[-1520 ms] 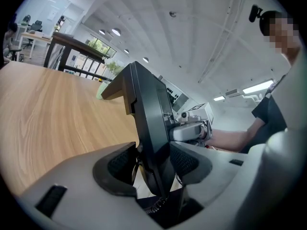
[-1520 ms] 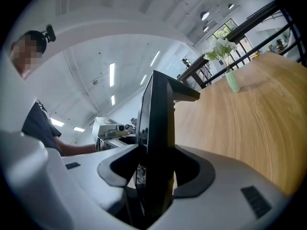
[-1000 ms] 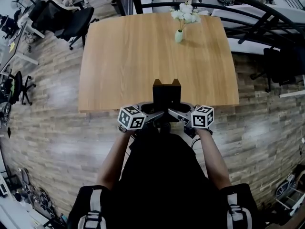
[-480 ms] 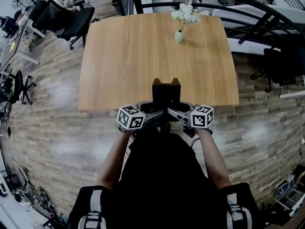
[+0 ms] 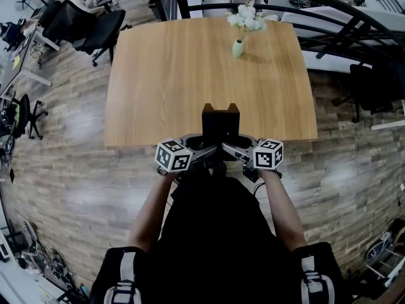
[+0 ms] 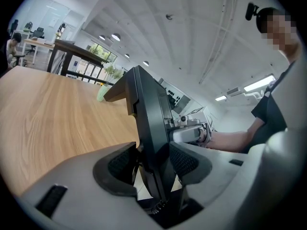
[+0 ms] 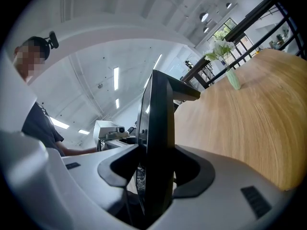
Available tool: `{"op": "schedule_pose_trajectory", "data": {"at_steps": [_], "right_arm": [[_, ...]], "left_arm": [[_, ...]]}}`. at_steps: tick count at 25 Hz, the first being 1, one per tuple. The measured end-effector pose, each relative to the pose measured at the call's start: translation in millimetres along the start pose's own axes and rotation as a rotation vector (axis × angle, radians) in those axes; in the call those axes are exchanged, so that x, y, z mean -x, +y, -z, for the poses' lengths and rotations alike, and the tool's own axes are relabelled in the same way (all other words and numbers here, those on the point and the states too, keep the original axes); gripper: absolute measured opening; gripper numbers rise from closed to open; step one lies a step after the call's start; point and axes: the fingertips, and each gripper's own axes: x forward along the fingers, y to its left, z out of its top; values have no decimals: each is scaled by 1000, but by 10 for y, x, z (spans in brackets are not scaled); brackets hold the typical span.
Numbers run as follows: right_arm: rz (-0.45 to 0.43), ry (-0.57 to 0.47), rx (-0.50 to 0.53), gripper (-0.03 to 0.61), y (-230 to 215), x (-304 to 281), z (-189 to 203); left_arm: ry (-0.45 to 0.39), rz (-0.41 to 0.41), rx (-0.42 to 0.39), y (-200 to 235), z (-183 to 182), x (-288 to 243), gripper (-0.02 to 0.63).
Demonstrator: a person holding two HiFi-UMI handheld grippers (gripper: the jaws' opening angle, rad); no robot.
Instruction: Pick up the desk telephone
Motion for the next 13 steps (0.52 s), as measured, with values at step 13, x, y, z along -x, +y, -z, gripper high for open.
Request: {"op": "schedule_pose_trajectory", "data": {"at_steps": [13], "right_arm": [[0, 6, 2, 222, 21, -37, 9]], "left_arm": [[-10, 0, 0, 19, 5, 41, 230]]}}
